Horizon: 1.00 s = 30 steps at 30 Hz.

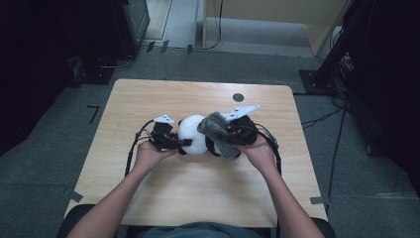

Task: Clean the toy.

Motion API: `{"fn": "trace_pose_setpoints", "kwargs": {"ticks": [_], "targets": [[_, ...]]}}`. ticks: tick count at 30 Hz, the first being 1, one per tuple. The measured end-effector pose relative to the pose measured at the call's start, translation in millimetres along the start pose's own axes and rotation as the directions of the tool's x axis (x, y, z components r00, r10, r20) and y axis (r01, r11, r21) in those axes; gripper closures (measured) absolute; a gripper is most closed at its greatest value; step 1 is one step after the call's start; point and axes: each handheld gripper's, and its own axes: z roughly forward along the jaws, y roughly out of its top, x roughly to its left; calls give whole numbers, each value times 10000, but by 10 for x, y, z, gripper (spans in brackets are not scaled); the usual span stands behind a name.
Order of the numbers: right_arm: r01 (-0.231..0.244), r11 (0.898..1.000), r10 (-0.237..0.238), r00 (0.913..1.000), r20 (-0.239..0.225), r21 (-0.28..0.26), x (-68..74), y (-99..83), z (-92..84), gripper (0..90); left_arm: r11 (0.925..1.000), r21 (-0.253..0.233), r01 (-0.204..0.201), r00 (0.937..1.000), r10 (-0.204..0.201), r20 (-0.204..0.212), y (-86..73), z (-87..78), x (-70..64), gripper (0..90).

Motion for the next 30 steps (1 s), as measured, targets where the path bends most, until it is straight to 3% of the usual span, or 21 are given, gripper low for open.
{"fn": "trace_pose_setpoints", "kwargs": {"ticks": [6,13,21,30], "targets": [[-34,9999,36,9999,-160,121,68,128,222,775,10000,-18,15,10000,-15,-45,-1,2,-11,517],[210,9980,-203,9997,-119,596,202,112,454,776,10000,35,-5,10000,5,-84,-16,3,-2,515],[251,9994,-240,9986,-463,226,182,-71,464,776,9999,85,-70,9999,71,-113,-9,6,-10,513],[693,9937,-600,9928,-1035,884,225,-294,455,779,9999,76,-122,9999,123,-94,-7,10,4,512]]}}
